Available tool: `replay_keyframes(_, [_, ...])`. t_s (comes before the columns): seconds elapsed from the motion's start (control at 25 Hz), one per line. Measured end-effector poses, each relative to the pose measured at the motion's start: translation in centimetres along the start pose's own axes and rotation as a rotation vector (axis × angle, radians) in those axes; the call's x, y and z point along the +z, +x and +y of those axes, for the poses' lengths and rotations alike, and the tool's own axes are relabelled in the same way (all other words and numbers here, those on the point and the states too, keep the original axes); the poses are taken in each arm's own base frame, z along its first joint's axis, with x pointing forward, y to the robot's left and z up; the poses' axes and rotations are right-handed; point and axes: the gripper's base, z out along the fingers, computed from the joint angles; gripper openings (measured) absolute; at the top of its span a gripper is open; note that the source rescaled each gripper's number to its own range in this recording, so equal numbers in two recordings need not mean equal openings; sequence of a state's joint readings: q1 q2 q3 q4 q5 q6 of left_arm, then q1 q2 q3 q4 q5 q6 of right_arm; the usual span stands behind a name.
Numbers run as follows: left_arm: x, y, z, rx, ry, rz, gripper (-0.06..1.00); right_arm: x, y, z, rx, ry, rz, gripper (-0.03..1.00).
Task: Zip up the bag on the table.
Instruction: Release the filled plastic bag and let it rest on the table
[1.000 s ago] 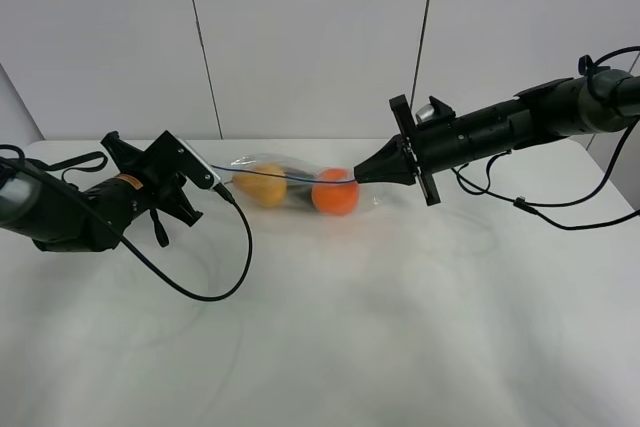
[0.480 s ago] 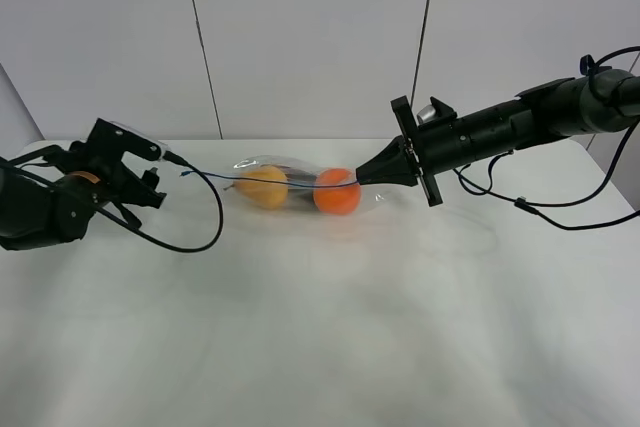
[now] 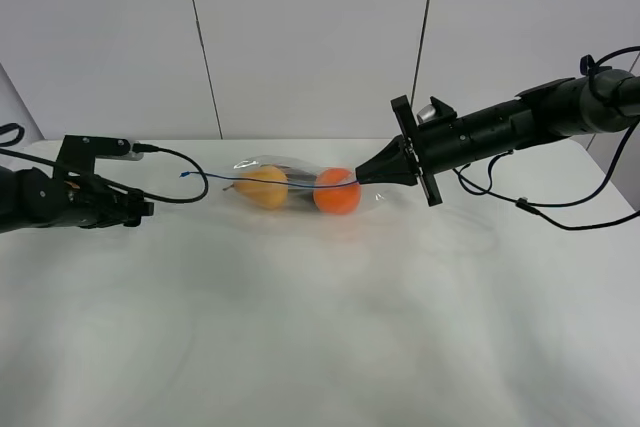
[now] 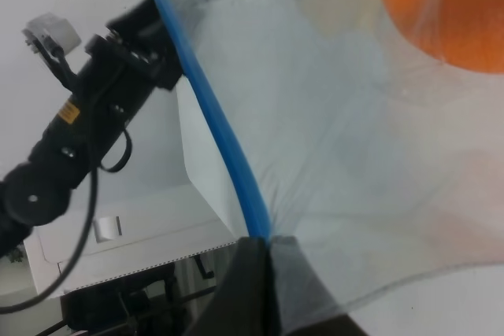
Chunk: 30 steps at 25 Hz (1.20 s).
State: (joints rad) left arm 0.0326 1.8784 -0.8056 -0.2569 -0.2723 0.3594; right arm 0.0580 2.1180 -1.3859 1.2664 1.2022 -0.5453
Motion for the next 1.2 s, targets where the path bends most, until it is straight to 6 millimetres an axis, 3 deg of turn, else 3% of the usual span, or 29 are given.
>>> replay_keyframes(0.32, [-1.4, -2.1, -1.3, -0.109, 0.208, 0.457, 0.87, 0.0, 0.0, 0.0, 0.000, 0.000, 0.001, 0.00])
replay_keyframes(0.48, [-2.6, -4.7, -1.4, -0.189, 0.249, 0.594, 0.87, 0.0, 0.0, 0.0, 0.000, 0.000, 0.001, 0.00])
replay_keyframes(0.84, [-5.7, -10.6, -0.8, -0.217, 0.269, 0.668, 0.99, 0.0, 0.0, 0.0, 0.000, 0.000, 0.001, 0.00])
replay_keyframes(1.2, [-11.0, -11.8, 0.3, -0.181, 0.203, 0.661, 1.00, 0.0, 0.0, 0.0, -0.002, 0.000, 0.001, 0.00])
